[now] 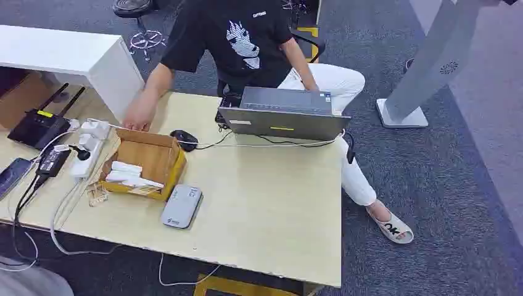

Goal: Pass the card to the sensor for recognition and then transmit it.

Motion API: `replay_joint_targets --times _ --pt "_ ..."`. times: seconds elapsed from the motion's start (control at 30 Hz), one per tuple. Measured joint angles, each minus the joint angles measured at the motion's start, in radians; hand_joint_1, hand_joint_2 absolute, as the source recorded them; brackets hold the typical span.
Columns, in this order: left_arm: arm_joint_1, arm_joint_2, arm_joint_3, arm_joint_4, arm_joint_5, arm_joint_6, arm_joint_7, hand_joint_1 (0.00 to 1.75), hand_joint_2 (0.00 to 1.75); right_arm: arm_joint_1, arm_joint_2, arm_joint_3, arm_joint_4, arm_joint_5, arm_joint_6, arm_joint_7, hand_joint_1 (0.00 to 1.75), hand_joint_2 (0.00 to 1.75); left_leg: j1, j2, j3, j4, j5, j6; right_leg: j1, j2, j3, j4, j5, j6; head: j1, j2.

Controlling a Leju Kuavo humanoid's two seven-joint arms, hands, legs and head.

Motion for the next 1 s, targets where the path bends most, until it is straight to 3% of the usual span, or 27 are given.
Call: replay_joint_targets --times 0.33,0.67,0.83,1.0 --pt "0.059 -0.044 -0.06 -0.361 -0.028 0.032 -0.064 0.0 1.75 -0.001 0.003 -0.076 -0.011 0.101 -0.024 0.01 0.0 1.75 0.0 0.0 0.0 0.0 0.0 0.0 0.0 0.0 0.0 0.0 0.0 0.0 0.0 0.0" --pt "0.107 -0.062 -0.198 -0.713 -0.111 0.058 -0.116 0.0 1.75 -0.003 0.019 -0.146 -0.019 0.21 -0.04 0.024 0.0 1.75 0.0 0.0 0.001 0.0 0.0 0.0 0.0 0.0 0.0 0.0 0.0 0.0 0.0 0.0" --pt "0.142 -0.06 -0.272 -0.864 -0.143 0.068 -0.142 0.0 1.75 -0.005 0.029 -0.179 -0.023 0.27 -0.046 0.035 0.0 1.75 0.0 0.0 0.001 0.0 0.0 0.0 0.0 0.0 0.0 0.0 0.0 0.0 0.0 0.0" --pt "0.188 -0.021 -0.343 -1.002 -0.169 0.072 -0.162 0.0 1.75 -0.005 0.04 -0.221 -0.024 0.353 -0.048 0.053 0.0 1.75 0.0 0.0 0.001 0.0 0.0 0.0 0.0 0.0 0.0 0.0 0.0 0.0 0.0 0.0"
